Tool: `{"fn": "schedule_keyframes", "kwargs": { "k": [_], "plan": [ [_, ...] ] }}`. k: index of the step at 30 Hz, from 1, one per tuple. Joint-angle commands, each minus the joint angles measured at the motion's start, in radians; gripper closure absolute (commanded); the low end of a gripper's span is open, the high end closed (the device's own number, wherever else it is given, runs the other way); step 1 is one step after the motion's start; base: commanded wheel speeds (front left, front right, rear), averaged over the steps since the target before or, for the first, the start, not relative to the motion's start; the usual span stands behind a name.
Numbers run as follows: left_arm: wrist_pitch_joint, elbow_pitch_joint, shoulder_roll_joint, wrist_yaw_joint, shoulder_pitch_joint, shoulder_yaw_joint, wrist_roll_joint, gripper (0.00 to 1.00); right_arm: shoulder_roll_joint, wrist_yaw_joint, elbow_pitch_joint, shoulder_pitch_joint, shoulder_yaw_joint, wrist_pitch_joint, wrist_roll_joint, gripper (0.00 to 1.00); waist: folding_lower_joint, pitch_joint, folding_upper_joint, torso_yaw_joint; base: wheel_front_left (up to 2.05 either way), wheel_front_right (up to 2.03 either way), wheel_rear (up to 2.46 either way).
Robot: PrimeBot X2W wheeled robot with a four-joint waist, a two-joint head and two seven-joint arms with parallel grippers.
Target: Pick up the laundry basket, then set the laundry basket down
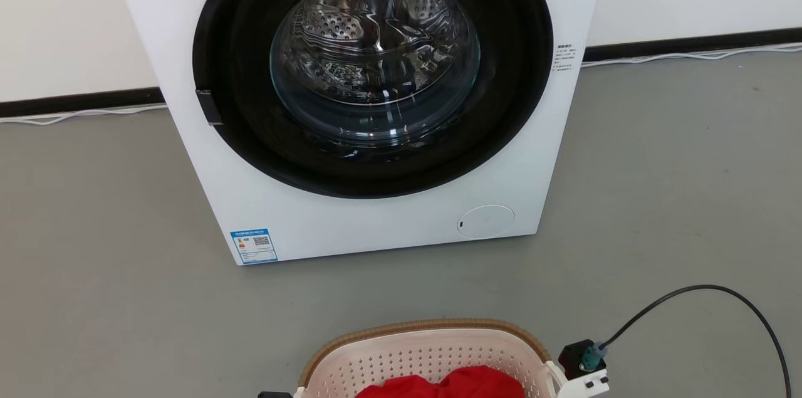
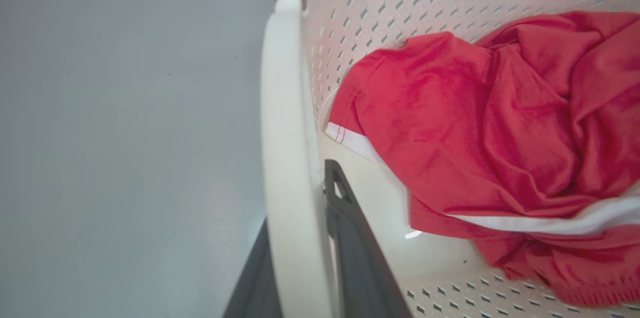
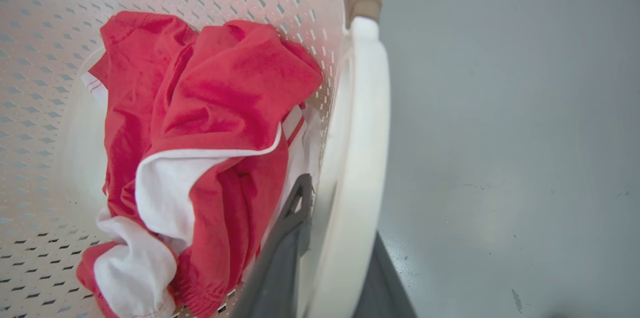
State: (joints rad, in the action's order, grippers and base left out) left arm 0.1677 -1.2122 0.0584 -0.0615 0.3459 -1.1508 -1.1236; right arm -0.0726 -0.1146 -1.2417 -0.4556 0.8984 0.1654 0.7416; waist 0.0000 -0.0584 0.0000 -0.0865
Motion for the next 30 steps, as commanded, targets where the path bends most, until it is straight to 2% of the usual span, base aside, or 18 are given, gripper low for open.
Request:
{"fn": "schedule_keyframes", "kwargs": {
  "k": [1, 23, 30],
  "plan": [
    [0.012, 0.016, -0.008, 0.015, 0.05, -0.001, 0.003, 1.0, 0.022, -0.016, 0.021, -0.044, 0.016, -0.028, 0.011, 1.0, 0.0, 0.0, 0.0, 0.0, 0.0, 0.0, 0.0],
    [0.017, 0.01, -0.008, 0.01, 0.061, -0.049, -0.043, 1.0, 0.022, -0.016, 0.012, -0.05, 0.046, -0.037, 0.042, 1.0, 0.0, -0.002, 0.0, 0.013, 0.0, 0.0, 0.0],
    [0.026, -0.002, -0.008, 0.011, 0.086, -0.051, -0.058, 1.0, 0.022, -0.016, 0.014, -0.065, 0.053, -0.058, 0.046, 1.0, 0.0, 0.029, 0.0, 0.015, 0.0, 0.0, 0.0]
  ]
}}
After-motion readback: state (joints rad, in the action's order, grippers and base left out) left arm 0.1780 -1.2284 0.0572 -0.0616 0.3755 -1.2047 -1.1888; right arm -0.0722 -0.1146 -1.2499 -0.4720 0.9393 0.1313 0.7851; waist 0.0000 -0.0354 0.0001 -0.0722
